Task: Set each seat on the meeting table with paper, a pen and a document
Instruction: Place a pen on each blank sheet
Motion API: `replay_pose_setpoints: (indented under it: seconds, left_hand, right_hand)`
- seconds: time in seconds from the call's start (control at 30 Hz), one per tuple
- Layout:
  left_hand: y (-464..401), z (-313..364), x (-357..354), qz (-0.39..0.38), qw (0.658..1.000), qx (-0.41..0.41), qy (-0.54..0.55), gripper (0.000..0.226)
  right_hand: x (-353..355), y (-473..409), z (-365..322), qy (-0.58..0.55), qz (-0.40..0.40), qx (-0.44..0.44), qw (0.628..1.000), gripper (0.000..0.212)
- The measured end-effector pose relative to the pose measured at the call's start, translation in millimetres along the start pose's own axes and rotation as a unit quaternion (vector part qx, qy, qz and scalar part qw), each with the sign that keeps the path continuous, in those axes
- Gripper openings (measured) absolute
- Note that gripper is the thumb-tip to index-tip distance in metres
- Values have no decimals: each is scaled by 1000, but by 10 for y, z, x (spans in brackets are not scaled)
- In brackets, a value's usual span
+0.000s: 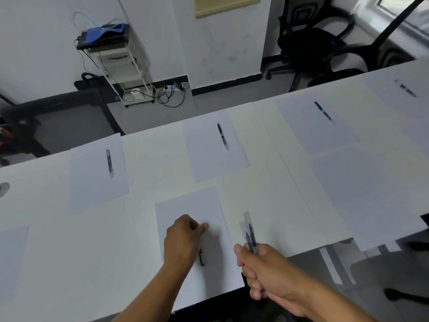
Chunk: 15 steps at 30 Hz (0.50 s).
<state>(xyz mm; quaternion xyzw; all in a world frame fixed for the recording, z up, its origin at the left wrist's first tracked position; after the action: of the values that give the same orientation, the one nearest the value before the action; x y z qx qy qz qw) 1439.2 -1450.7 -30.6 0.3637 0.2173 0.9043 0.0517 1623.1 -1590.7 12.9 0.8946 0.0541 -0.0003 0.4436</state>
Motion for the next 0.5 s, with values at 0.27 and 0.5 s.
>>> replay_pose_setpoints:
  seconds: [0.27,0.5]
  left_hand:
    - [381,558,-30,-32,995,-83,37,33]
    - [1003,1120,-381,-120,978,-152,80,35]
  right_hand:
    - [58,260,19,-47,38,30,998,43]
    - [359,814,238,-79,121,50,988,42]
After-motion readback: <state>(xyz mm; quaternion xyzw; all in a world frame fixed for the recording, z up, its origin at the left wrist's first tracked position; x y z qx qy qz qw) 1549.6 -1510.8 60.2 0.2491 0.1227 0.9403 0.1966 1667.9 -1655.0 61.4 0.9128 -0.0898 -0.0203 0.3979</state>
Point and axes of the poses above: each hand's wrist, its own y-axis away from the middle knuckle, its own x-axis out of the back of the hand, z = x × y, the point moved 7 cm from there along -y, towards the middle knuckle, and after that the axes turned 11 degrees about y, right-handed, at the moved point
